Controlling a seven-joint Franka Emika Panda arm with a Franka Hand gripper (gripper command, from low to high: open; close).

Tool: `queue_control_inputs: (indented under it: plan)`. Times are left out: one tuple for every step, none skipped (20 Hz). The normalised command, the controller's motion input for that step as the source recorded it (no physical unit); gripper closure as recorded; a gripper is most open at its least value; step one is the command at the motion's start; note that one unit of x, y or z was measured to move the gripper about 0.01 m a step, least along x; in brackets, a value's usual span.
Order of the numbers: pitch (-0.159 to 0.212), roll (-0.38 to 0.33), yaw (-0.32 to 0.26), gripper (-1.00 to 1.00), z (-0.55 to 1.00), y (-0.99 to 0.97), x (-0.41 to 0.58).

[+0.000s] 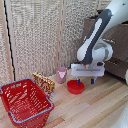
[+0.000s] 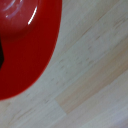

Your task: Move your gripper in the direction of the red bowl and clutch it softly. Cautiously raise the red bowl up from the surface. Hover the red bowl above the basket and gently bring it down inside. Let go of the gripper's grasp when the red bowl is within the basket.

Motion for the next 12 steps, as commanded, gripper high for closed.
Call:
queue_control_inputs:
  plan:
    - [-0.069,0.014,0.0,-1.0,-0.48,-0.14,-0.166]
    - [-0.076,0.011,0.0,-1.0,-0.46,-0.13,-0.154]
    - [-0.072,0.001,0.0,-1.0,-0.43,-0.09,-0.151]
    - [-0.06,0.0,0.0,-1.0,-0.4,0.0,-0.149]
    - [-0.046,-0.01,0.0,1.0,-0.35,0.0,-0.14]
    - [-0.02,-0.035,0.0,1.0,-0.31,0.0,-0.126]
    - [0.0,-0.039,0.0,1.0,-0.25,0.01,-0.151]
    - [0.0,-0.028,0.015,1.0,-0.2,0.02,-0.14]
    - [0.0,-0.024,0.017,1.0,-0.13,0.04,-0.126]
    - [0.0,-0.02,0.01,1.0,-0.09,0.03,-0.1]
    - [0.003,-0.023,0.007,1.0,-0.08,0.03,-0.089]
    - [0.002,-0.016,0.004,1.0,-0.08,0.01,-0.091]
